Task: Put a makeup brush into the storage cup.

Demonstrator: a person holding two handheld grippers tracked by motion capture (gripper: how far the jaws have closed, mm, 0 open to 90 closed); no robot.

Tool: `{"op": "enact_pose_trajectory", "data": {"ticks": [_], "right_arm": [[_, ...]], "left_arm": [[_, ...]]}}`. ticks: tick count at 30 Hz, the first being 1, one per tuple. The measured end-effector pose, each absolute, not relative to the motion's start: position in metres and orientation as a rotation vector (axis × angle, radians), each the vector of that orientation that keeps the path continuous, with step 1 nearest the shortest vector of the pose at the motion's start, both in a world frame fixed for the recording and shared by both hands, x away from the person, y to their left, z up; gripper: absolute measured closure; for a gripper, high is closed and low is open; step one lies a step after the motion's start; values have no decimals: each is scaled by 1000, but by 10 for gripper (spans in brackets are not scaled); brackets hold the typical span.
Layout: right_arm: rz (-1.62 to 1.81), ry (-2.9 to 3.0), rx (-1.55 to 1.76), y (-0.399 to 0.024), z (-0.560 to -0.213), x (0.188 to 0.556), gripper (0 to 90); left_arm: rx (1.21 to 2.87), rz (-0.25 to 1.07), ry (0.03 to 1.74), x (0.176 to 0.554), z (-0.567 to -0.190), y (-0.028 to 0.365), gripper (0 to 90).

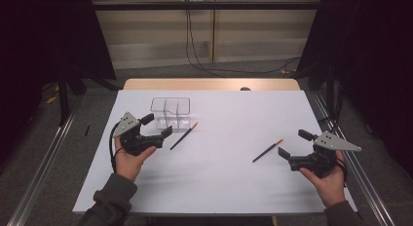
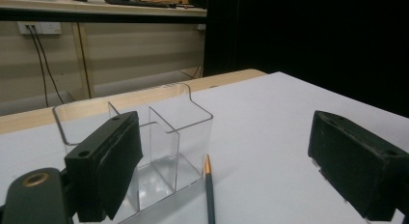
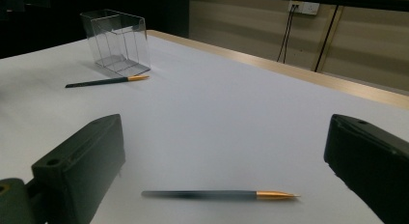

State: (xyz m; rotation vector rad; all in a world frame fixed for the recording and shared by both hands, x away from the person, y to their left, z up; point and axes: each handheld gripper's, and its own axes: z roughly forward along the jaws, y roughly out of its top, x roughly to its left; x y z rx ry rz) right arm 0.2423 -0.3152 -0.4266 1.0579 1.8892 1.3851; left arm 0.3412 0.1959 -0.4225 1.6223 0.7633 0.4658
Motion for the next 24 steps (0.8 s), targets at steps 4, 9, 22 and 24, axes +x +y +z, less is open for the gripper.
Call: {"op": "enact_pose_trajectory", "data": {"ticks": [4, 9, 22, 24], "right_arm": [[1388, 1899, 1052, -316, -427, 242, 2], [1386, 1894, 1050, -315, -427, 242, 2], [1390, 1882, 1053, -315, -426, 242, 2], [1386, 1884, 1050, -316, -426, 242, 2]], "left_arm": [[1635, 460, 748, 344, -422, 191, 116], [1654, 455, 737, 348, -423, 187, 116], [1677, 409, 744, 355, -426, 172, 117], [1688, 403, 736, 356, -426, 169, 117]]}}
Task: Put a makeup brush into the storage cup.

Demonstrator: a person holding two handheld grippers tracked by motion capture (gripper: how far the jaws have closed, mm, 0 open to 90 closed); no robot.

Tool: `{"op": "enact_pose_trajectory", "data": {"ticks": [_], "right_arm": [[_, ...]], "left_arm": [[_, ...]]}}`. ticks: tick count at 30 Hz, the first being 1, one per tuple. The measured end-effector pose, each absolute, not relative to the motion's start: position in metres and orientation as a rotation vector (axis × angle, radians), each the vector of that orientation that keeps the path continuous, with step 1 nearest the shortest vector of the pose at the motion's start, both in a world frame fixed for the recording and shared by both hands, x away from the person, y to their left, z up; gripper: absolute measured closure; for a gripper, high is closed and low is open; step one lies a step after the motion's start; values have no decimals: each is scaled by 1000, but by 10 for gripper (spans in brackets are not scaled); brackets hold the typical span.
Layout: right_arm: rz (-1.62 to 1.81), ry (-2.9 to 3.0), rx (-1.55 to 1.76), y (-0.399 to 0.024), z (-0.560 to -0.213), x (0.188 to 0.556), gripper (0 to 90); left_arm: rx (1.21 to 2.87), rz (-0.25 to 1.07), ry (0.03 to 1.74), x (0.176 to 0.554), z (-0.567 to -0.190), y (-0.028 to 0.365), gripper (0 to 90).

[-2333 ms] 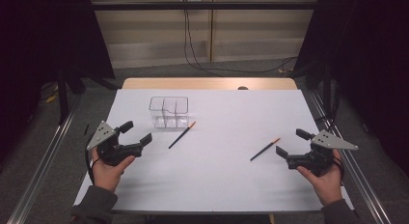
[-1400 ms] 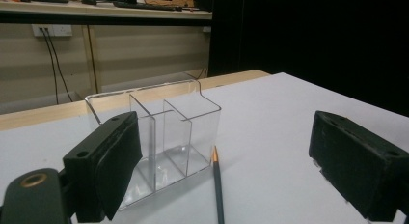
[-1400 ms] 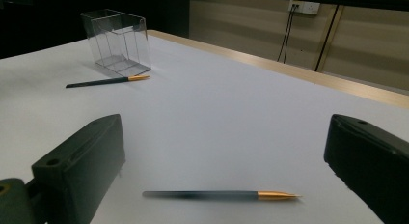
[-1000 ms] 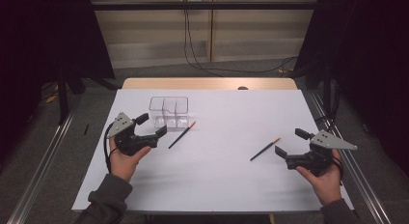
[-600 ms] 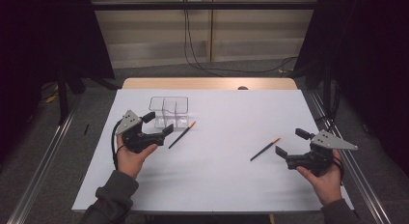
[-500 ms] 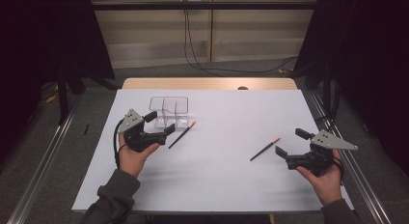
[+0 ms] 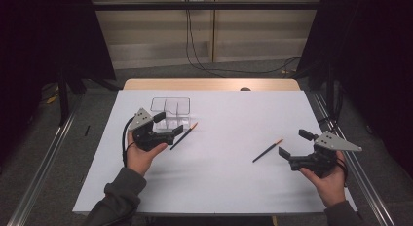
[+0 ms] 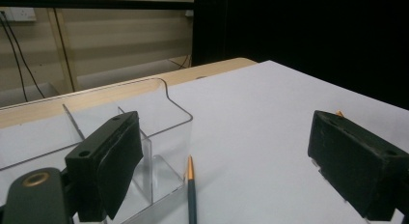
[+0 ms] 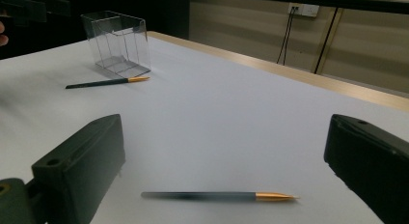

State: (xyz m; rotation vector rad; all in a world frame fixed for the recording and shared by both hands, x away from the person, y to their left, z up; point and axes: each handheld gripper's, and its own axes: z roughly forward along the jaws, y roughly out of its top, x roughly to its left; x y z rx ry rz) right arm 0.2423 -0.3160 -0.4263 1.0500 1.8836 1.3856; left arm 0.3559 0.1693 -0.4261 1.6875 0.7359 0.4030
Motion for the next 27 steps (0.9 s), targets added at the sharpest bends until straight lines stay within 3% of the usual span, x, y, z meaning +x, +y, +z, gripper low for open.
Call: {"op": "enact_pose_trajectory", "data": {"ticks": [27], "right_arm": [[1386, 1886, 1051, -316, -426, 242, 2]], "left_arm": [[1800, 353, 746, 371, -429, 140, 116]]}}
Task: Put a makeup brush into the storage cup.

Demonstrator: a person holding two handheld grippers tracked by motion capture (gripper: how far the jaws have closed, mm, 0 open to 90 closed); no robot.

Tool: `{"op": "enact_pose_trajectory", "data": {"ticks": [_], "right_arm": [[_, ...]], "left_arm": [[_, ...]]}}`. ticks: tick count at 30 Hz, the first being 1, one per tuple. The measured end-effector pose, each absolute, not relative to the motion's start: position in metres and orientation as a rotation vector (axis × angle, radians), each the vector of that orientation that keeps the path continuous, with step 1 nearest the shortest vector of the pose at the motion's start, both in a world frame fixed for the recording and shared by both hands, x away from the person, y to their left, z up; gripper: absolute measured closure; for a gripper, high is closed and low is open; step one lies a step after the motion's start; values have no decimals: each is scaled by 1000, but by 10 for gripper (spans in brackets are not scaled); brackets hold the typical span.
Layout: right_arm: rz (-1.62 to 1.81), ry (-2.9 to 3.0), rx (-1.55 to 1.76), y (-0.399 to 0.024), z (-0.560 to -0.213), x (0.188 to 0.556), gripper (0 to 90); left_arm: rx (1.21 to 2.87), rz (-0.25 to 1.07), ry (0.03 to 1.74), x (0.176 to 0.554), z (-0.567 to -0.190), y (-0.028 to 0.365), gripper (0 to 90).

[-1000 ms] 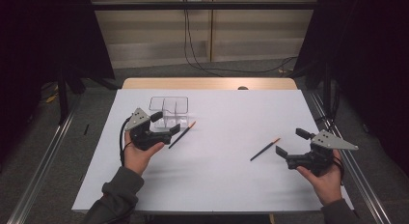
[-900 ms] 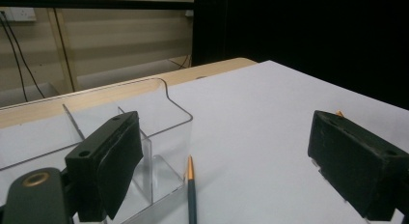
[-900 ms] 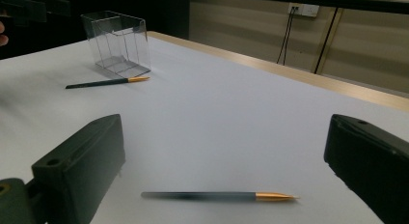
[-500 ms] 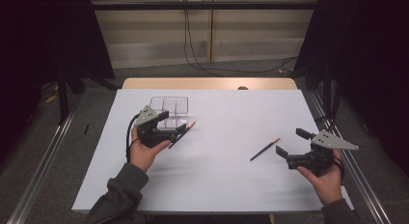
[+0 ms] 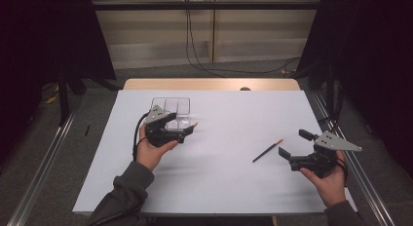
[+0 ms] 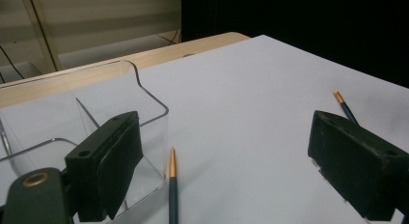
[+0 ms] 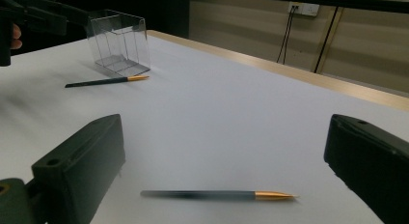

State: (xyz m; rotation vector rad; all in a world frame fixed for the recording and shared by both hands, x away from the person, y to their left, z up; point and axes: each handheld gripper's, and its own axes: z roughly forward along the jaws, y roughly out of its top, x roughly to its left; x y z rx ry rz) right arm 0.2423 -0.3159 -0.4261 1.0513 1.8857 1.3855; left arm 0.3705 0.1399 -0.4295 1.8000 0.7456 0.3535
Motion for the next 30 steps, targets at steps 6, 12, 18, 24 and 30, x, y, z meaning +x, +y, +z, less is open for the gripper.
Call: {"op": "enact_pose_trajectory", "data": {"ticks": [6, 12, 18, 24, 30], "right_arm": [[1379, 1893, 1043, -315, -426, 242, 2], [1376, 1900, 1043, -314, -426, 242, 2], [1377, 1904, 1036, -313, -426, 242, 2], [1375, 1898, 1037, -314, -426, 242, 2], [1375, 1899, 1034, -313, -426, 242, 2]], "left_arm": [[1838, 321, 743, 375, -429, 135, 116], [1888, 297, 760, 379, -429, 130, 113], [1931, 273, 752, 383, -429, 125, 114], [1975, 252, 763, 388, -430, 121, 114], [2011, 226, 771, 391, -431, 117, 115]]}}
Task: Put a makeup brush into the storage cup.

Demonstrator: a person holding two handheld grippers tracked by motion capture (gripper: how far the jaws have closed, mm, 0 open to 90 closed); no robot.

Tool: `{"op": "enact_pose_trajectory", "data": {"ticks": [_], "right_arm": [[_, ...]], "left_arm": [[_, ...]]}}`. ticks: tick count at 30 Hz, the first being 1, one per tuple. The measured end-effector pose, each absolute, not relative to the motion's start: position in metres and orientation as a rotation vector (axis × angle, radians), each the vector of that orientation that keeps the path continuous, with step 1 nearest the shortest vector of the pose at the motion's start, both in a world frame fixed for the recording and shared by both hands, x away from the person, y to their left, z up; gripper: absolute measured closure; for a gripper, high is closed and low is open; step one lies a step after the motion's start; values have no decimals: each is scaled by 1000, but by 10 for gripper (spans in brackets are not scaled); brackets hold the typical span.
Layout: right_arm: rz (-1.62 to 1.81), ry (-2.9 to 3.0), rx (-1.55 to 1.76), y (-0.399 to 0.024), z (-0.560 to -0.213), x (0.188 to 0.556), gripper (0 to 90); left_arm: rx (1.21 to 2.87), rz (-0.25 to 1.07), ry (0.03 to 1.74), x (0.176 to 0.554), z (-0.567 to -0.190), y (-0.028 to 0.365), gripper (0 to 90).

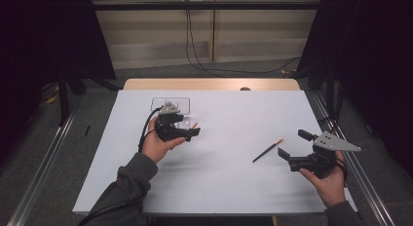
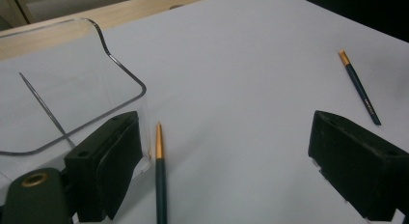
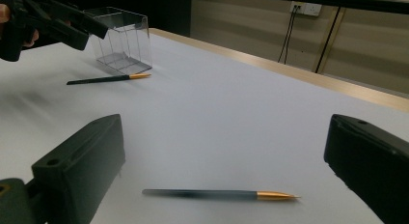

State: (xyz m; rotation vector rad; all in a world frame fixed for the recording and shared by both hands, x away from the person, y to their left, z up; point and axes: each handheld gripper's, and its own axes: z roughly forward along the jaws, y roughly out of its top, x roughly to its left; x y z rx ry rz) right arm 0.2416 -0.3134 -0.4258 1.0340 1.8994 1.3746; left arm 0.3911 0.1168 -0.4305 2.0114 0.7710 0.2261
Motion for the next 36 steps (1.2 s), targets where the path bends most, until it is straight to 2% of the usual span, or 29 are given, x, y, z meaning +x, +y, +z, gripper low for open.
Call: {"op": "enact_pose_trajectory", "data": {"ticks": [36], "right_arm": [[1369, 1907, 1037, -313, -427, 242, 2]], "left_arm": [[2161, 136, 839, 412, -435, 108, 140]]}}
